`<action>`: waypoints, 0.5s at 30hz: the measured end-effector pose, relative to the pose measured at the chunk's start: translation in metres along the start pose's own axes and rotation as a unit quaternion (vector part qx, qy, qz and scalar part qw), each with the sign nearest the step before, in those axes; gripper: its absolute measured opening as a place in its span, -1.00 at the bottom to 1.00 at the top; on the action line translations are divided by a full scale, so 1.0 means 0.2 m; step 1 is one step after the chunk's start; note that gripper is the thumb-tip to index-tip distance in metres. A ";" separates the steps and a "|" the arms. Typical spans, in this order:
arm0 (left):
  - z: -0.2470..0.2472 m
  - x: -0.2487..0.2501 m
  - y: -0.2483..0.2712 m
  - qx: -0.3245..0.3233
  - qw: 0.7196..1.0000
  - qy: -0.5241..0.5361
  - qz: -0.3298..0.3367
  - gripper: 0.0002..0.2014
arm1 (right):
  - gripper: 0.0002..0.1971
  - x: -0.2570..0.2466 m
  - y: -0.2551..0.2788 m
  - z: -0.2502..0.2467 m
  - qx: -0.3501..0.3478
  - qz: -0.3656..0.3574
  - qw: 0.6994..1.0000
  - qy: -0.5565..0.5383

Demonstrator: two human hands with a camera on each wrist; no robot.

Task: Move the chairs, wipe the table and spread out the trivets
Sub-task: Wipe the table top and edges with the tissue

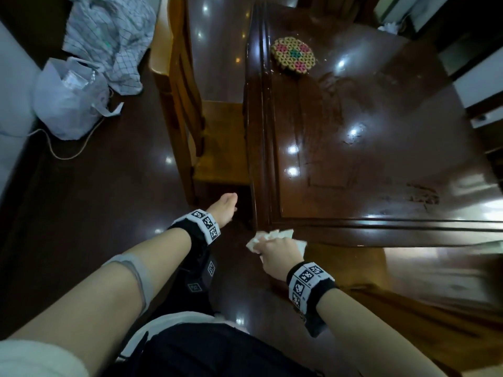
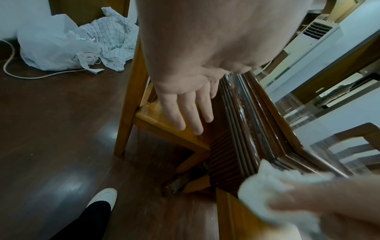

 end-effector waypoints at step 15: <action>0.07 0.11 0.28 -0.096 0.994 -0.004 0.059 -0.54 | -0.71 0.13 0.28 -0.20 0.208 0.088 0.630 -0.743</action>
Point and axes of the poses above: each hand's wrist, its own y-axis away from the middle knuckle, its own z-axis out of the palm, x = y × z, the point moved 4 cm from there along -y, towards the middle knuckle, and after that the axes turned 6 degrees about -z, right-handed, at the moved point
